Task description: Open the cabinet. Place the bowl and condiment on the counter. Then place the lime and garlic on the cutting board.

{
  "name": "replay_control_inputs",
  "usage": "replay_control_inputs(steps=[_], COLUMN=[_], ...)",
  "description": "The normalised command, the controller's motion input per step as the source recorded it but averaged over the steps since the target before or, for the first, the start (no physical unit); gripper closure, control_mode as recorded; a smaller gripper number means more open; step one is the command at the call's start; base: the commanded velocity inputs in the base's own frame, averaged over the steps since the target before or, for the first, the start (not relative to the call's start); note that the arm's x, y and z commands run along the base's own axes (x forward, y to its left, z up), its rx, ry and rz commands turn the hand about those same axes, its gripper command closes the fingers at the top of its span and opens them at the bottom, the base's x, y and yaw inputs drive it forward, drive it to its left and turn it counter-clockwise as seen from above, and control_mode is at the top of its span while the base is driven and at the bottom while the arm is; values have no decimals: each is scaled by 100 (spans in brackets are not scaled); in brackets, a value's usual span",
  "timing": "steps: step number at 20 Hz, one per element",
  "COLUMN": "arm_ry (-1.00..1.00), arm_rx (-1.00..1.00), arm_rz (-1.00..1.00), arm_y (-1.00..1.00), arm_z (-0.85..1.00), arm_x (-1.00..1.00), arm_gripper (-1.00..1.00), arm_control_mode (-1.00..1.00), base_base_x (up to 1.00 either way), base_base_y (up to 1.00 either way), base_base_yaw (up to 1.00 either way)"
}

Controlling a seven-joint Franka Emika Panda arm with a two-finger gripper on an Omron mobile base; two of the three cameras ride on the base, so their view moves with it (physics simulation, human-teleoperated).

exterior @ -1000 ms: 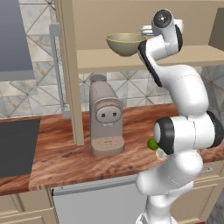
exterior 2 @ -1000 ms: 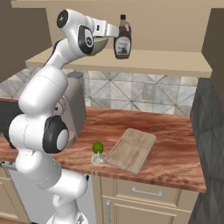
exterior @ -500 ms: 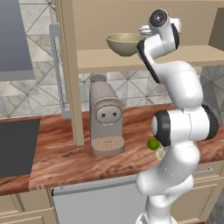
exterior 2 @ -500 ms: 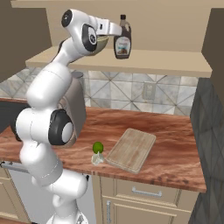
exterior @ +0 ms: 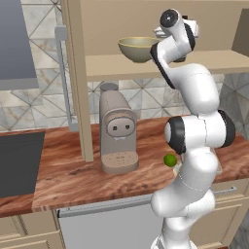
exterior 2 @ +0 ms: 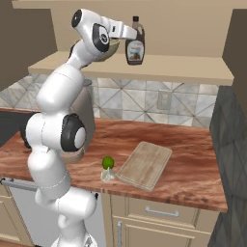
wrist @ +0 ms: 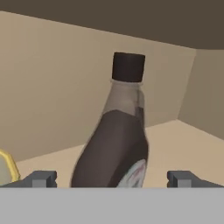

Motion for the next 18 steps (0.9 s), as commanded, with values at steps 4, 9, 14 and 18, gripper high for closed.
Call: replay_control_inputs(steps=[4,9,14,18], arm_ry=[0,0,0,0], arm_rx=[9,3,0,0], arm_rz=[-8,-4,-1,0], arm_y=[-11,-9,-8,-8], arm_z=[0,0,0,0], arm_x=[20,18,14,12], arm_gripper=[-100,-100,-100,-100], arm_control_mode=[-100,-100,-100,-100], base_base_x=[0,0,0,0], base_base_y=[0,0,0,0], base_base_yaw=[0,0,0,0])
